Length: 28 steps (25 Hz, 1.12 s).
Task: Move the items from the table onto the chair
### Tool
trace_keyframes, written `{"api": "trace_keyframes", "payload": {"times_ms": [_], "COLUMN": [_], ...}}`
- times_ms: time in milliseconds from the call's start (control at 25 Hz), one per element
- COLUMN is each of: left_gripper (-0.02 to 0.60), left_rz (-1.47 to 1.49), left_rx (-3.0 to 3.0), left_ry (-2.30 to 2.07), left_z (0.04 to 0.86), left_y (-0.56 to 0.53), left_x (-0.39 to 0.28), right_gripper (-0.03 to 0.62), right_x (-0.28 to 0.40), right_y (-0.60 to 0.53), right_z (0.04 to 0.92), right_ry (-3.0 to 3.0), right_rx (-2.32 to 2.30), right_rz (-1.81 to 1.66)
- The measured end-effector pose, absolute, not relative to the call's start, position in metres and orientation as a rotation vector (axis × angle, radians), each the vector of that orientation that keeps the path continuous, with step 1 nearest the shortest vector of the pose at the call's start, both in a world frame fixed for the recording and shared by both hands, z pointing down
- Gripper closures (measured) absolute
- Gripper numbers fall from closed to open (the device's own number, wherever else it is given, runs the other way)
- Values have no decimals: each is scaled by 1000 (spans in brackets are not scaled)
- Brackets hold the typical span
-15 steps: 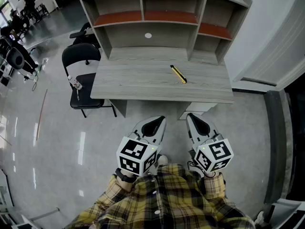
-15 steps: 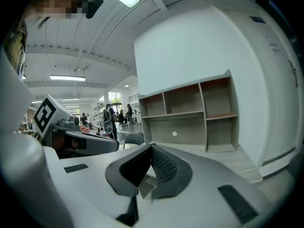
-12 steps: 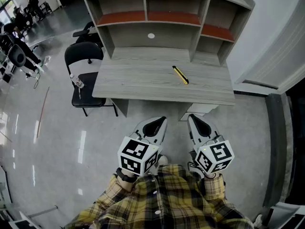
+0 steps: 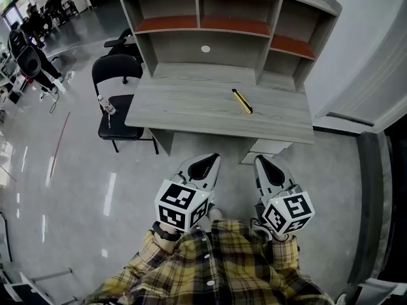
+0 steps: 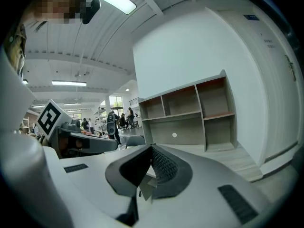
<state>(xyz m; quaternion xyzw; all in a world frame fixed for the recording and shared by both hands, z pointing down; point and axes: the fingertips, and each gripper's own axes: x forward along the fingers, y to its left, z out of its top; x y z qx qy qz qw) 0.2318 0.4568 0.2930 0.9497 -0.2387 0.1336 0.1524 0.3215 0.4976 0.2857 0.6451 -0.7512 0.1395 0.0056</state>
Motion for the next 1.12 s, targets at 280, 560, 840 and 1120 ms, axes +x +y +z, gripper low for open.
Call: {"api": "trace_keyframes", "payload": {"times_ms": [280, 560, 840, 1120], "left_gripper": [577, 577, 577, 577], "left_rz": [376, 382, 406, 464], "left_rx": [2710, 2689, 2674, 2706], "left_ry": [-736, -723, -664, -540], "left_z": [294, 306, 315, 318], "left_y": [441, 395, 304, 215], "left_x": [222, 216, 208, 198], "right_gripper": [576, 576, 576, 576], "right_x": [319, 311, 296, 279], "right_y": [490, 445, 359, 279], "right_z": [292, 303, 312, 324], "right_ry": [-2367, -2344, -2287, -2176], "right_rx": [2003, 1984, 2005, 2094], "right_rz": [466, 489, 529, 605]}}
